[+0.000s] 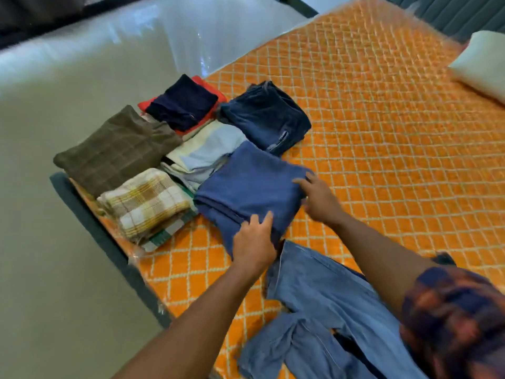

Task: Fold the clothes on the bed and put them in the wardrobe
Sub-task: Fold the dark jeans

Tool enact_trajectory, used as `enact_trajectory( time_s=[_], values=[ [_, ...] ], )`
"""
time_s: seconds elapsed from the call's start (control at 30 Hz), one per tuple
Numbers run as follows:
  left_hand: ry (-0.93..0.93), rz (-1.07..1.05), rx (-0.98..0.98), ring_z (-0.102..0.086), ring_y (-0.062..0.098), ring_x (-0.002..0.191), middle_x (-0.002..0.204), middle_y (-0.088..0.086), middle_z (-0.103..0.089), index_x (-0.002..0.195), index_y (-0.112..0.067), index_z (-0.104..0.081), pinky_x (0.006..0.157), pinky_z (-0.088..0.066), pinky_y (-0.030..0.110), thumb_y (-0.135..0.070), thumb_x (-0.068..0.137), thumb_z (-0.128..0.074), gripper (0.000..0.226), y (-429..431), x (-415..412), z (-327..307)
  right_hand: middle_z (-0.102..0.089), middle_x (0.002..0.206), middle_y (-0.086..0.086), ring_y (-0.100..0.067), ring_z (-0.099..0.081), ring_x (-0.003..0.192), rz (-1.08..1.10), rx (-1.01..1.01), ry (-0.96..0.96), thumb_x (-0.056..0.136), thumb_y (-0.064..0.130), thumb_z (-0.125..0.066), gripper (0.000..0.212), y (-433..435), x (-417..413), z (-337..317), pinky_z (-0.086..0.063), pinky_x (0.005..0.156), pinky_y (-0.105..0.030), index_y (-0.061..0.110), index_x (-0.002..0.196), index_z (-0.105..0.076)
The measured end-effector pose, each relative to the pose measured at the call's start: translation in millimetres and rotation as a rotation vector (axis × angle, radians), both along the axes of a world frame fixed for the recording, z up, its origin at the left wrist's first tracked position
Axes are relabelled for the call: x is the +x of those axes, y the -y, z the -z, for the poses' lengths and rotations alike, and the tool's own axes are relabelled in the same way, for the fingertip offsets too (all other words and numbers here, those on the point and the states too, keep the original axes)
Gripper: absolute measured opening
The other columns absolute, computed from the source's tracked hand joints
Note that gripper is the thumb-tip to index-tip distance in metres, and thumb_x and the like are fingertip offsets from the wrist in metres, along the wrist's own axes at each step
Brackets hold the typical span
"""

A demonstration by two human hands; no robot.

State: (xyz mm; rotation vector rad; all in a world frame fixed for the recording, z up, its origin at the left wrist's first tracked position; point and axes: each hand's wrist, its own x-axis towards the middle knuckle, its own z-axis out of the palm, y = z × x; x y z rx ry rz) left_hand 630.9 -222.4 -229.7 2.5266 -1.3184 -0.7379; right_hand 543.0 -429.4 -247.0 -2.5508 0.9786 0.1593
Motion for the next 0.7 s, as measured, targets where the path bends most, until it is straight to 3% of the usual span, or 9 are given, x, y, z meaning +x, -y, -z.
enact_trajectory(
  time_s=[0.1,0.2,0.27,0.37,0.43,0.5,0.6,0.7],
  values=[
    [-0.101,-0.04,0.043,-0.051,0.039,0.117,0.137,0.012,-0.047,0.155,-0.03,-0.029,0.088,-0.049,0.045,-0.036,0.09,-0.058,0.072,2.3,17.6,50.0,-0.037,0.157,-0.021,-0.033,-0.028,0.151,0.231,0.371,-0.015,0.091,-0.001,-0.061,0.055,-33.4,-10.1,65.4,-0.023,0.118,-0.032,0.01,0.144,-0.052],
    [-0.172,-0.131,0.047,-0.057,0.043,0.117,0.134,0.018,-0.056,0.152,-0.027,-0.034,0.091,-0.049,0.046,-0.042,0.091,-0.059,0.068,26.2,41.9,63.9,-0.025,0.165,-0.013,-0.024,-0.019,0.155,0.498,0.473,0.153,0.097,0.013,-0.065,0.048,-44.4,-3.5,88.0,-0.02,0.124,-0.036,0.018,0.143,-0.056],
    [-0.179,-0.183,0.071,-0.058,0.043,0.119,0.131,0.017,-0.062,0.141,-0.023,-0.047,0.092,-0.049,0.046,-0.046,0.091,-0.059,0.056,41.2,56.6,57.2,-0.019,0.168,-0.01,-0.023,-0.016,0.155,0.557,0.516,0.24,0.094,0.019,-0.071,0.052,-45.2,3.8,86.5,-0.018,0.124,-0.035,0.02,0.144,-0.056],
    [-0.057,-0.248,-0.061,-0.06,0.041,0.11,0.115,0.014,-0.068,0.122,-0.02,-0.057,0.083,-0.049,0.045,-0.045,0.09,-0.061,0.041,58.0,77.0,41.2,-0.035,0.16,-0.008,-0.021,-0.035,0.146,0.829,0.457,0.435,0.083,0.016,-0.081,0.068,-41.3,4.2,92.5,-0.029,0.117,-0.027,0.017,0.145,-0.052],
    [0.092,-0.195,-0.193,-0.057,0.041,0.109,0.112,0.012,-0.064,0.124,-0.022,-0.058,0.078,-0.047,0.047,-0.045,0.086,-0.068,0.046,54.7,94.3,42.3,-0.056,0.143,-0.006,-0.022,-0.058,0.125,1.214,0.675,0.658,0.073,0.019,-0.086,0.075,-43.4,2.2,96.7,-0.049,0.107,-0.04,0.019,0.14,-0.053],
    [0.213,-0.075,-0.148,-0.049,0.039,0.117,0.123,0.011,-0.053,0.138,-0.027,-0.052,0.086,-0.045,0.051,-0.054,0.081,-0.071,0.066,49.4,111.1,55.2,-0.07,0.127,-0.007,-0.025,-0.071,0.106,1.435,0.984,0.776,0.07,0.019,-0.088,0.066,-46.0,6.9,101.3,-0.06,0.089,-0.045,0.017,0.129,-0.06],
    [0.203,-0.095,0.031,-0.034,0.037,0.135,0.149,0.013,-0.035,0.154,-0.036,-0.03,0.104,-0.033,0.057,-0.074,0.078,-0.061,0.09,41.5,126.1,79.4,-0.074,0.119,-0.006,-0.025,-0.073,0.101,1.377,0.958,0.84,0.075,0.012,-0.087,0.053,-55.7,12.3,95.2,-0.062,0.086,-0.046,0.013,0.123,-0.065],
    [0.178,-0.206,0.011,-0.035,0.039,0.137,0.151,0.016,-0.036,0.155,-0.034,-0.024,0.108,-0.028,0.063,-0.076,0.082,-0.055,0.09,38.5,137.4,78.4,-0.07,0.126,-0.012,-0.031,-0.07,0.112,1.199,1.042,1.094,0.083,0.003,-0.079,0.052,-52.3,18.8,87.8,-0.058,0.093,-0.05,0.007,0.131,-0.06]
  ],
)
